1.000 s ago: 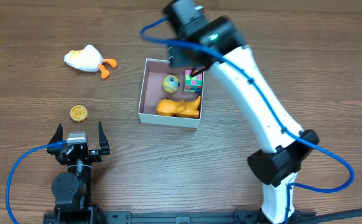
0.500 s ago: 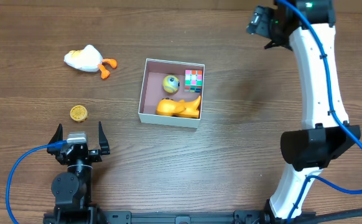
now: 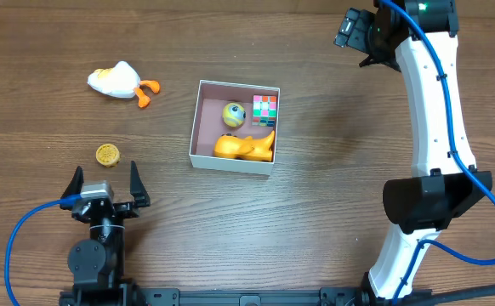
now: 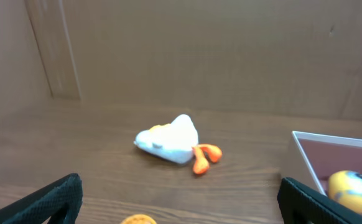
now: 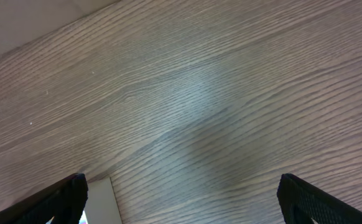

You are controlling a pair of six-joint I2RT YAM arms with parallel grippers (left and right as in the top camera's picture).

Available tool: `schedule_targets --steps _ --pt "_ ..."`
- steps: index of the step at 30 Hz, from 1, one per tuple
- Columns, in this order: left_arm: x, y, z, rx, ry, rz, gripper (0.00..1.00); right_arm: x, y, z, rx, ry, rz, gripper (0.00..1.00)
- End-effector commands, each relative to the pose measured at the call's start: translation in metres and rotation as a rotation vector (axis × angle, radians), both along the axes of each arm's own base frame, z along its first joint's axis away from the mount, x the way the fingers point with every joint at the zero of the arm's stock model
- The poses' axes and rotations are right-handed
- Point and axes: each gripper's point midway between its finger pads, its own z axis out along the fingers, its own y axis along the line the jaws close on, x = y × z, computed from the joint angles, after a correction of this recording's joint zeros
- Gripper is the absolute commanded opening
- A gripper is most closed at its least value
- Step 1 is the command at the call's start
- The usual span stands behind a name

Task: Pack container
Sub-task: 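Move the left gripper forward over the yellow lattice ball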

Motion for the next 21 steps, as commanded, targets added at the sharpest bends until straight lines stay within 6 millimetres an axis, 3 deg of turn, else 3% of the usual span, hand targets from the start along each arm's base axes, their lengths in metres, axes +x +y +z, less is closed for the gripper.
schedule_targets --steps 1,6,10,13,15,17,21 --pt "-0.013 0.000 0.050 -0.124 -0.054 0.004 1.00 0.001 0.001 0.009 0.005 -0.027 -0.006 1.00" --pt "-0.018 -0.005 0.096 -0.136 0.083 -0.013 1.00 0.001 0.001 0.009 0.005 -0.027 -0.006 1.00" --pt "0.001 -0.018 0.105 -0.177 0.368 -0.081 1.00 0.001 0.001 0.009 0.004 -0.027 -0.006 1.00" --pt "0.009 -0.030 0.093 -0.226 0.592 -0.134 1.00 0.001 0.001 0.009 0.005 -0.027 -0.006 1.00" --pt "0.006 -0.045 0.080 -0.254 0.778 -0.215 1.00 0.001 0.001 0.009 0.004 -0.027 -0.006 1.00" --pt "0.006 -0.048 0.069 -0.276 0.889 -0.225 1.00 0.001 0.001 0.009 0.005 -0.027 -0.006 1.00" --pt "0.014 -0.049 0.022 -0.351 1.116 -0.202 1.00 0.001 0.001 0.009 0.005 -0.027 -0.006 1.00"
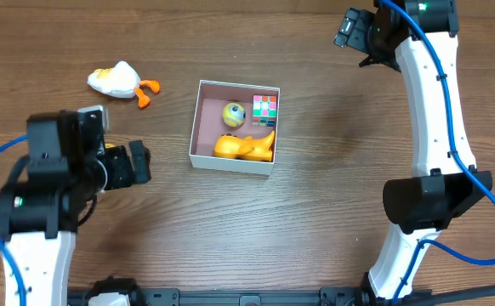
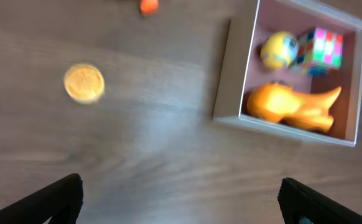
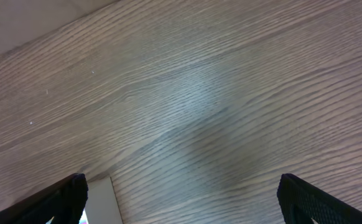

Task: Pack container
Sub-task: 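Move the left gripper forward over the yellow lattice ball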

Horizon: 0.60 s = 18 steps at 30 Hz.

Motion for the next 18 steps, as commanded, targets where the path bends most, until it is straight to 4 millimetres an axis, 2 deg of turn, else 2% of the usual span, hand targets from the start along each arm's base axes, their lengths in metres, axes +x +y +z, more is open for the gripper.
schedule_targets --steps 1,4,6,8,10,13,16,18 --pt "0.007 -0.008 -0.026 -0.061 0.150 -0.025 1.00 0.001 0.000 0.009 0.002 -0.027 -0.008 1.00" --pt "0.014 -0.020 -0.041 -0.126 0.212 -0.082 1.00 0.001 0.000 0.009 0.002 -0.027 -0.008 1.00" --pt "0.021 -0.030 -0.045 -0.175 0.219 -0.130 1.00 0.001 0.000 0.009 0.002 -0.027 -0.008 1.00" --pt "0.029 -0.030 -0.045 -0.182 0.211 -0.133 1.00 0.001 0.000 0.009 0.002 -0.027 -0.008 1.00" --pt "0.036 -0.016 -0.048 -0.120 0.222 -0.066 1.00 0.001 0.000 0.009 0.002 -0.027 -0.008 1.00" --pt "0.037 0.025 -0.057 0.045 0.268 0.152 1.00 0.001 0.000 0.009 0.002 -0.027 -0.008 1.00" --pt "0.039 0.044 -0.058 0.111 0.268 0.251 1.00 0.001 0.000 0.009 0.002 -0.027 -0.008 1.00" --pt "0.047 0.054 -0.056 0.137 0.232 0.283 1.00 0.001 0.000 0.009 0.002 -0.027 -0.008 1.00"
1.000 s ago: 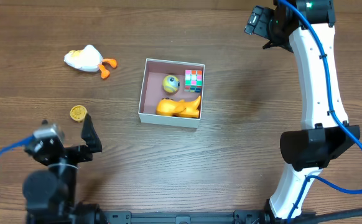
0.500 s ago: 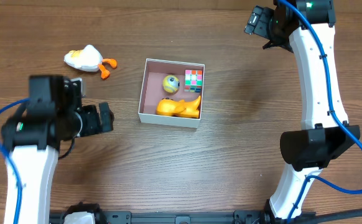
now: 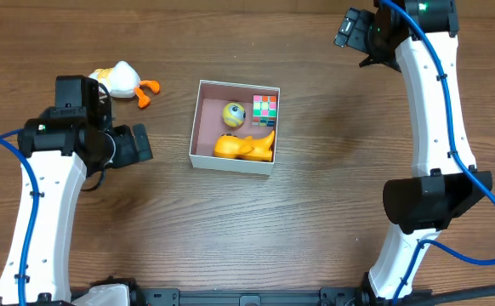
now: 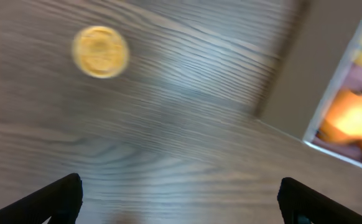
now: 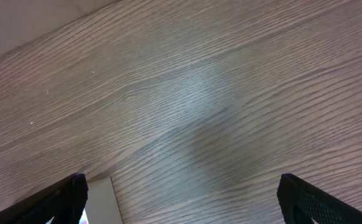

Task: Pack container
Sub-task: 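Move the left gripper forward over the yellow lattice ball, then lower the left gripper onto the yellow lattice ball and close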

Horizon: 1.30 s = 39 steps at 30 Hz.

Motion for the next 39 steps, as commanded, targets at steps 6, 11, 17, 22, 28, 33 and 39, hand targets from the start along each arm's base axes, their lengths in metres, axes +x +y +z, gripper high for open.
schedule_targets --steps 6,11,17,22,28,33,39 --pt "0.031 0.062 0.008 0.191 -0.098 0.196 1.00 0.001 0.000 0.009 0.002 -0.027 -0.007 1.00" --pt "0.032 0.067 -0.026 0.182 0.021 0.178 1.00 0.001 0.000 0.009 0.002 -0.026 -0.007 1.00" --pt "0.038 0.063 -0.072 0.148 0.141 0.112 1.00 0.001 0.000 0.009 0.002 -0.027 -0.007 1.00" --pt "0.029 0.062 -0.095 0.143 0.237 0.104 1.00 0.001 0.000 0.009 0.002 -0.027 -0.007 1.00" --pt "0.030 0.066 -0.114 0.157 0.281 0.074 0.94 0.001 0.000 0.009 0.002 -0.027 -0.007 1.00" --pt "0.041 0.076 -0.126 0.186 0.262 0.037 0.96 0.001 0.000 0.009 0.002 -0.027 -0.007 1.00" --pt "0.057 0.079 -0.126 0.196 0.202 0.025 0.92 0.001 0.000 0.009 0.002 -0.027 -0.007 1.00"
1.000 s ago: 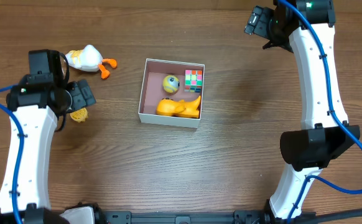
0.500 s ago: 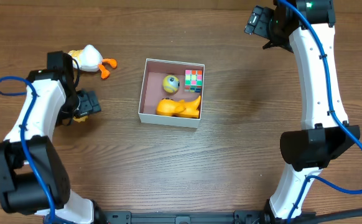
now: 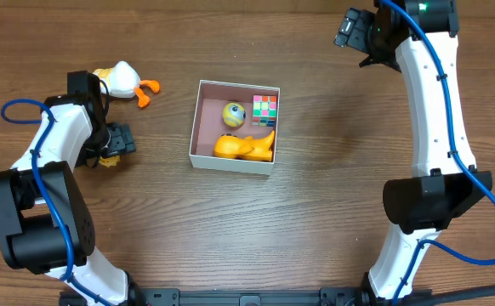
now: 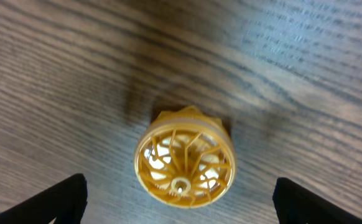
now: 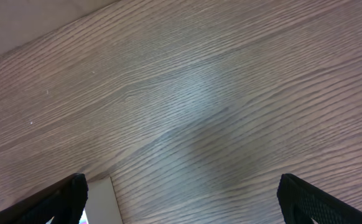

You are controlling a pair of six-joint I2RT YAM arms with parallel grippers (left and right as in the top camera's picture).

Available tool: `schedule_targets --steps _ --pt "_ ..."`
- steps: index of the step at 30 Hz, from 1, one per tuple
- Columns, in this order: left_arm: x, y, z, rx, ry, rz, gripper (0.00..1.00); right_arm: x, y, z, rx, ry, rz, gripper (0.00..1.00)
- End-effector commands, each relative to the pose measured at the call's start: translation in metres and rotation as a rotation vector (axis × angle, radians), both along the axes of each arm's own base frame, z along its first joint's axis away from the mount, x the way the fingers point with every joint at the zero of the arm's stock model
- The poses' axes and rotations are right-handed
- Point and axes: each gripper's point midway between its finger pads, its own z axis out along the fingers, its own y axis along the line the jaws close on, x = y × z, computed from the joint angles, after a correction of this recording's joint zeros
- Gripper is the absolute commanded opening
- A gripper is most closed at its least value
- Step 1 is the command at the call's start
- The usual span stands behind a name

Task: Pack container
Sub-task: 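Lower the left gripper onto the yellow lattice ball and close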

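A yellow spoked wheel [image 4: 184, 165] lies flat on the wood, filling the middle of the left wrist view. My left gripper [image 4: 184, 208] hangs open just over it, one black finger [image 4: 50, 202] on each side of the wheel. From overhead only the wheel's edge [image 3: 107, 160] shows under that gripper [image 3: 113, 144]. The white box [image 3: 195, 127] holds a yellow ball [image 3: 234, 114], a coloured cube [image 3: 265, 109] and an orange toy [image 3: 246, 146]. My right gripper [image 5: 184, 205] is open and empty, high at the back right [image 3: 354, 30].
A white plush duck [image 3: 120, 79] with orange feet lies at the back left, just behind my left arm. One corner of the box [image 5: 97, 199] shows in the right wrist view. The blue cable loops beside each arm.
My left gripper has come down and back from beside the box to sit right over the yellow wheel, which now fills its view. The right arm has not moved.
My left arm was folded low at the front left, its gripper open, looking across at the duck. Then it was raised over the table left of the box, then nearer the wheel, and now straddles the wheel. The box's contents and the right arm stayed unchanged.
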Motion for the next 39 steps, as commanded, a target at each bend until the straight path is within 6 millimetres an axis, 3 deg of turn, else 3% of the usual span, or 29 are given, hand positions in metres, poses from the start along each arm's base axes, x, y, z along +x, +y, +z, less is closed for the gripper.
schedule_targets --steps 1,13,23,39 --pt "0.012 0.005 0.001 0.017 -0.028 -0.037 0.91 0.001 0.000 0.009 0.002 -0.027 -0.008 1.00" --pt "0.021 0.006 0.002 0.024 -0.062 -0.057 0.79 0.001 0.000 0.009 0.002 -0.027 -0.008 1.00" --pt "0.019 0.005 -0.008 0.010 -0.041 -0.048 0.85 0.001 0.000 0.009 0.002 -0.027 -0.008 1.00" --pt "0.021 0.000 -0.009 -0.020 -0.052 -0.043 0.83 0.001 0.000 0.009 0.002 -0.027 -0.008 1.00"
